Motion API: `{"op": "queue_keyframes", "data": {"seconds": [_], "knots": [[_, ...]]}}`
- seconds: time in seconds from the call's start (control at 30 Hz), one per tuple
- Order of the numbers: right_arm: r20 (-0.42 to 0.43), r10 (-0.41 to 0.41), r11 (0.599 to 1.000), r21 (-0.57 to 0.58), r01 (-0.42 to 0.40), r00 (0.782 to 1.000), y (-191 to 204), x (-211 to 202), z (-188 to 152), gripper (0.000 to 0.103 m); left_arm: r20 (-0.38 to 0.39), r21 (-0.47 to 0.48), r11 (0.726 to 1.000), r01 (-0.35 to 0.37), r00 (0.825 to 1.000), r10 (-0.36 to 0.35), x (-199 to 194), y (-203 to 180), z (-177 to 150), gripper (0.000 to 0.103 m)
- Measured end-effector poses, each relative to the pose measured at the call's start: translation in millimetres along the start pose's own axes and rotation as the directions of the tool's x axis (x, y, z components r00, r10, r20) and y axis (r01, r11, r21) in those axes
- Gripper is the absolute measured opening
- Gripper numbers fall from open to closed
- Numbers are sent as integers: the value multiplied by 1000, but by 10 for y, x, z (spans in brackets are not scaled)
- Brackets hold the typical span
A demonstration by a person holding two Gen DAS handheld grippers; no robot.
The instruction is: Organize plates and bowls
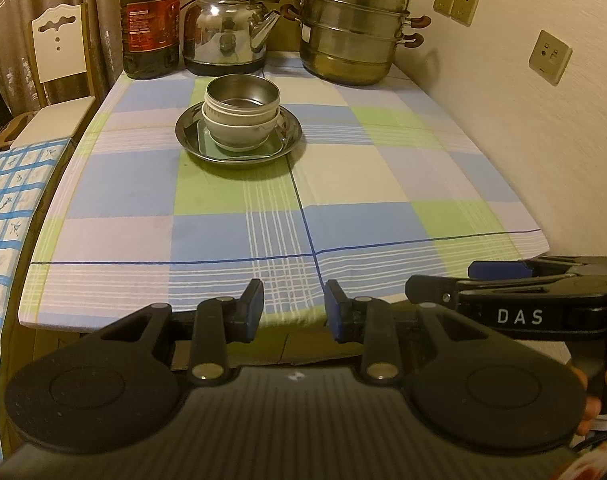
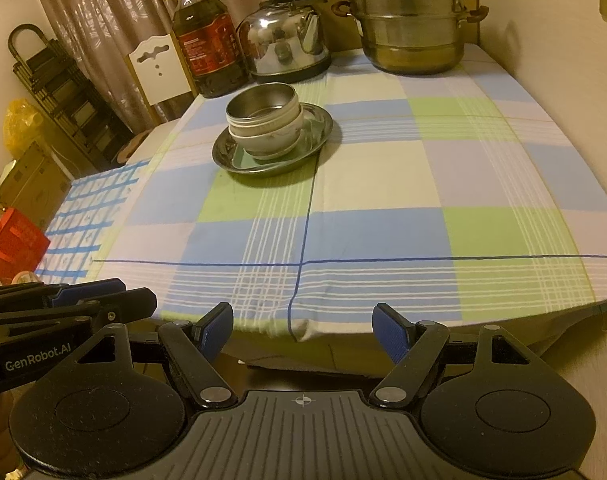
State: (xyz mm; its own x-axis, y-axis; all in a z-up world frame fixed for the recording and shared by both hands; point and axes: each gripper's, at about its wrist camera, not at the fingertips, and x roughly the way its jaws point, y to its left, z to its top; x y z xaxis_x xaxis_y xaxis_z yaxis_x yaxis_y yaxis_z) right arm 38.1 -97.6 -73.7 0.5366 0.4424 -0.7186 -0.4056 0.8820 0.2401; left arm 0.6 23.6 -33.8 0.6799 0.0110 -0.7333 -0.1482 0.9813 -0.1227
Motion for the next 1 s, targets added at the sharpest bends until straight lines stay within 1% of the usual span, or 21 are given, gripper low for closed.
{"op": "queue_keyframes", "data": {"seconds": [1.0], "knots": [[0, 1, 1000, 0, -1, 1000, -2, -6, 0, 77, 6, 7, 1000, 1, 1000, -1, 8, 6, 20, 29]]}}
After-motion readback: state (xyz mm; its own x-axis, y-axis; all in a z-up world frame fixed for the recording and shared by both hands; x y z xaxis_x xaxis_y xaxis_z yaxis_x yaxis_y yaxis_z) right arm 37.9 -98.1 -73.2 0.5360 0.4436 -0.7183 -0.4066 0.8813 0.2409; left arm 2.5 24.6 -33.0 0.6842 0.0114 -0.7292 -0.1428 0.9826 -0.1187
